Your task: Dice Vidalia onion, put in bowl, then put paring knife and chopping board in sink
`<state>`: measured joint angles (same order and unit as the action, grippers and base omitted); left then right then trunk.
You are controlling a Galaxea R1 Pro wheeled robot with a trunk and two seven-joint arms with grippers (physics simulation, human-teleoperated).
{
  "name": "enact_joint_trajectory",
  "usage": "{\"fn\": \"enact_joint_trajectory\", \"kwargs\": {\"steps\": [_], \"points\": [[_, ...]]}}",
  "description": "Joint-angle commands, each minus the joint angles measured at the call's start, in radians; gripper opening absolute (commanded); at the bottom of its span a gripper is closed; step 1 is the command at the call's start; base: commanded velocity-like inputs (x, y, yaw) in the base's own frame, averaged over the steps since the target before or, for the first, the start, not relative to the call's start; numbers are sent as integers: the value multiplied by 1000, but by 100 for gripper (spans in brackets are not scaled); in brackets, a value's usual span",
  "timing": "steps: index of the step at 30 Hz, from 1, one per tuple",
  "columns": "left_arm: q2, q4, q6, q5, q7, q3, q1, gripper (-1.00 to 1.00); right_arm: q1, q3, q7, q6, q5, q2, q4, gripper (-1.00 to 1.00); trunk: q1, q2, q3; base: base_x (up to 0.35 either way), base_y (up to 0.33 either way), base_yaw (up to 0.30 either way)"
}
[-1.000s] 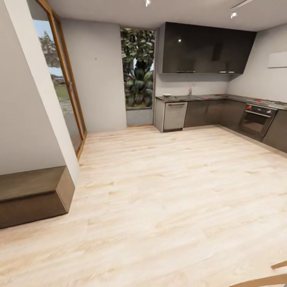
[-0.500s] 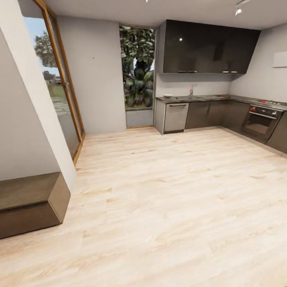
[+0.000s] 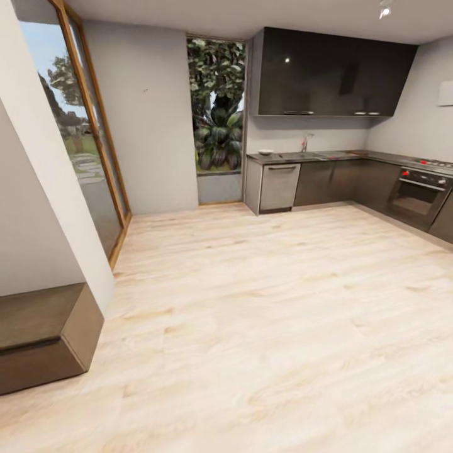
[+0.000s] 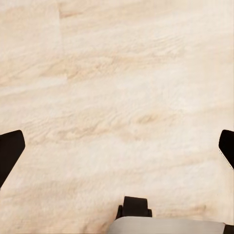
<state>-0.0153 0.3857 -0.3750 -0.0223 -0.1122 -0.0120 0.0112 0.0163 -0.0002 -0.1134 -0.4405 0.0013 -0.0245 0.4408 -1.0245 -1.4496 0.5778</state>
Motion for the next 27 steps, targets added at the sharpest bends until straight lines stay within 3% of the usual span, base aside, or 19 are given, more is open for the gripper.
{"fn": "enact_joint_trajectory", "kwargs": {"steps": [1, 13, 27], "points": [[0, -1, -3, -2, -1, 0, 1, 100, 1, 0, -3, -3, 0, 0, -1, 100, 0, 0, 1, 310, 0, 0], [0, -1, -2, -2, -1, 0, 1, 100, 1, 0, -3, -9, 0, 0, -1, 100, 0, 0, 1, 310, 0, -30], [0, -1, -3, -2, -1, 0, 1, 100, 1, 0, -3, -17, 0, 0, -1, 100, 0, 0, 1, 310, 0, -181]]}}
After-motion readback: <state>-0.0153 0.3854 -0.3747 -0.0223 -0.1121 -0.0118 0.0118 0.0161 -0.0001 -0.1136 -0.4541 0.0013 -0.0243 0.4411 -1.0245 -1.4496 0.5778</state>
